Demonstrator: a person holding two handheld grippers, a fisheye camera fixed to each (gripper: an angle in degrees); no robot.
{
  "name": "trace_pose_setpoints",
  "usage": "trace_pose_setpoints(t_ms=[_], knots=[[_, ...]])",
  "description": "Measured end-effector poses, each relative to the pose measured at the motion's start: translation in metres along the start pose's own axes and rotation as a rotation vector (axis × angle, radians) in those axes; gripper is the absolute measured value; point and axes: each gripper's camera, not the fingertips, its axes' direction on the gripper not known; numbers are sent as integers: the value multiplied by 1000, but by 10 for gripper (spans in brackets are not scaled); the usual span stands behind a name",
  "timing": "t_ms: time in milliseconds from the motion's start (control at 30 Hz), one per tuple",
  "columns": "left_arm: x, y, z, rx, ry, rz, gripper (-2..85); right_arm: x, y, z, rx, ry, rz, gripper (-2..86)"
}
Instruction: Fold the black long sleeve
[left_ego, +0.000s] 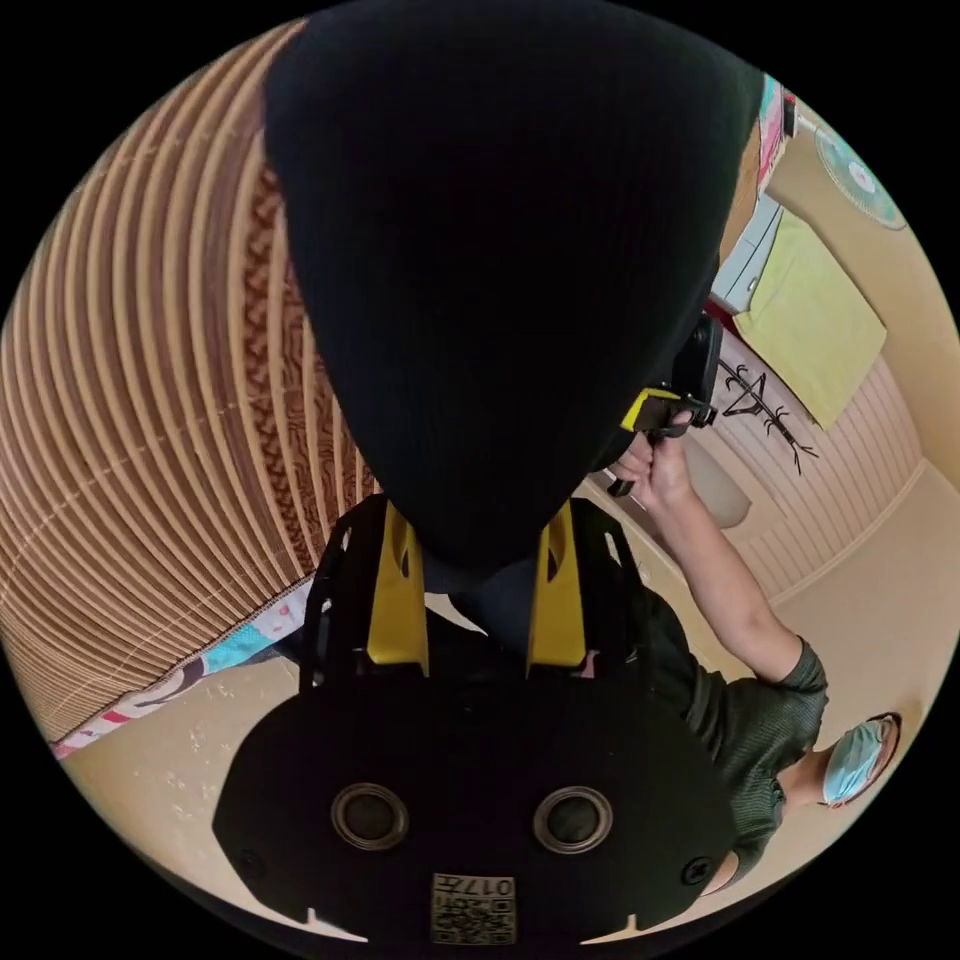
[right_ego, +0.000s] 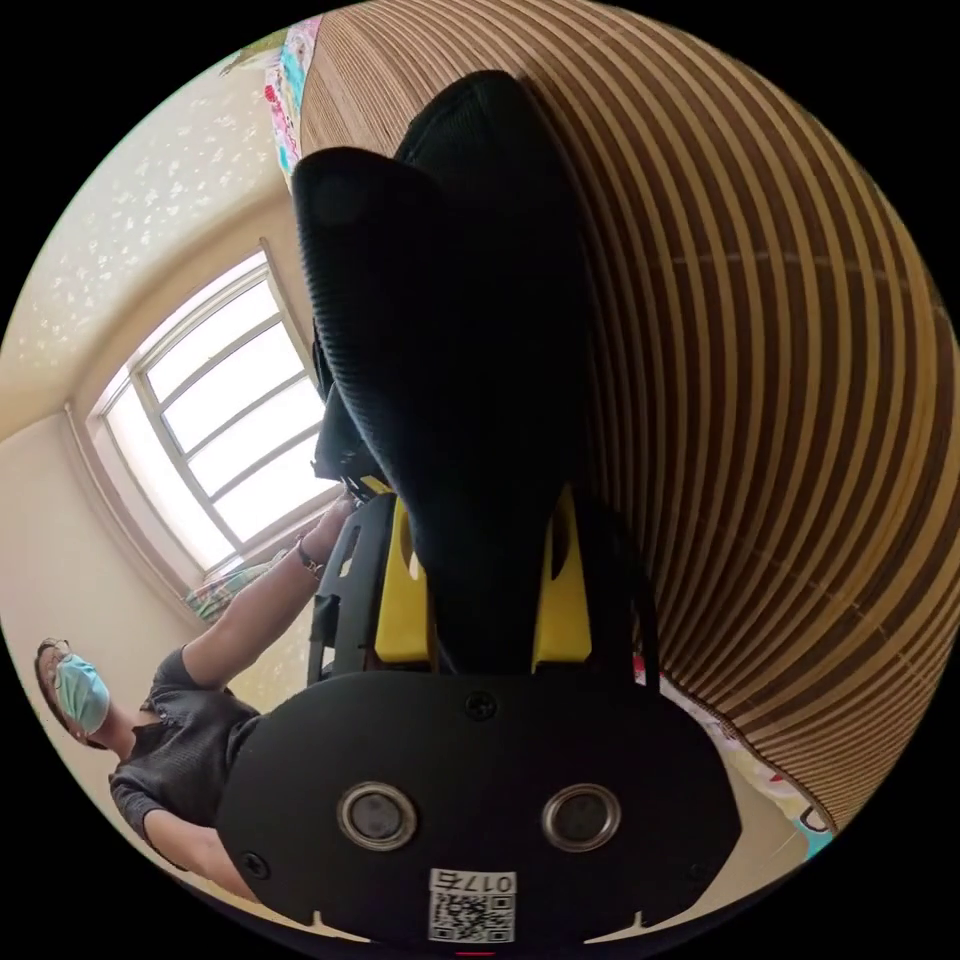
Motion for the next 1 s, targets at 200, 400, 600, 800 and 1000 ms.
trace_pose_setpoints(t_ms=[200,400,600,800,1000], knots=[[23,88,13,124,98,134,120,-46,53,9,-151,-166,-112,127],[50,216,-36,213,-65,240,99,-190,77,85,-298,-78,-353,101],[53,368,-143,407,-302,236,98,-377,53,198,-280,-69,-594,100],[1,488,-262,709,-527,-56,140,-518,-15,311,-165,11,-523,138],[-98,530,-250,844,-517,-436,118,-484,-38,294,-148,97,-233,106]])
